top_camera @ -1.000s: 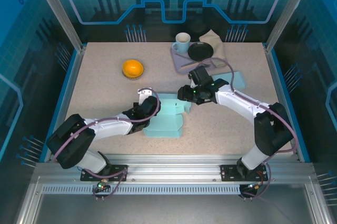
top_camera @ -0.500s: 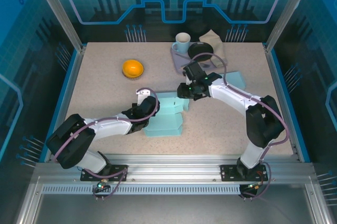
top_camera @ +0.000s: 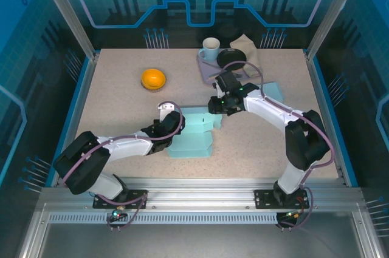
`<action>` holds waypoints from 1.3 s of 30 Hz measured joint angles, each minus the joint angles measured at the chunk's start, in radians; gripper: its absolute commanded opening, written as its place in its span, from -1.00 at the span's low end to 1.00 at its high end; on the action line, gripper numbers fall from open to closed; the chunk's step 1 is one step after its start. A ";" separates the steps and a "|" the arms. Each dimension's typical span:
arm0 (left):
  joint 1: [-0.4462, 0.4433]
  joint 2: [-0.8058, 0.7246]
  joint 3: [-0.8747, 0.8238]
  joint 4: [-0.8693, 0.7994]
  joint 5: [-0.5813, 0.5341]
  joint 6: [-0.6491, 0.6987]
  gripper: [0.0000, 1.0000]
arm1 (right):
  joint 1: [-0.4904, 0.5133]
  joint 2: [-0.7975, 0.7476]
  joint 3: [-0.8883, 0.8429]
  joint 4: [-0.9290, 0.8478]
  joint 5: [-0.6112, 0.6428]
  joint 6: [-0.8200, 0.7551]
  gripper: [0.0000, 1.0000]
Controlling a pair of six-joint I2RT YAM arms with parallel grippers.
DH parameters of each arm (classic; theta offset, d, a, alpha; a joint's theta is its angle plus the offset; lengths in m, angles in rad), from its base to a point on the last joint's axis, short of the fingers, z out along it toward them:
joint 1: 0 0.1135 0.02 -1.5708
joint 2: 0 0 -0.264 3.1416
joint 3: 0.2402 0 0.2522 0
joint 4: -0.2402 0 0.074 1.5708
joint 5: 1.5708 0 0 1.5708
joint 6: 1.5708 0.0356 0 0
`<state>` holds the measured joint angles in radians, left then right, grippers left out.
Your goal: Fold the paper box
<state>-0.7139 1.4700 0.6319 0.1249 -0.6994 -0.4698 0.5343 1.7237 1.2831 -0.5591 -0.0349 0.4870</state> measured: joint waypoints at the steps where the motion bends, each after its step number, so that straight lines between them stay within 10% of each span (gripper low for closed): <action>1: 0.000 0.000 0.000 0.000 0.001 0.000 -0.71 | -0.005 0.006 0.003 0.001 -0.001 -0.003 -0.49; 23: 0.000 0.000 0.000 0.000 0.017 -0.004 -0.71 | -0.005 0.042 0.038 -0.049 0.027 -0.220 -0.23; 39: -0.002 0.000 0.000 -0.009 0.029 -0.031 -0.71 | -0.002 0.072 0.039 -0.056 -0.106 -0.197 -0.44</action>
<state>-0.7155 1.4696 0.6319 0.1158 -0.6701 -0.5007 0.5320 1.7954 1.3220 -0.6155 -0.1406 0.2901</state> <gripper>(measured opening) 0.147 0.305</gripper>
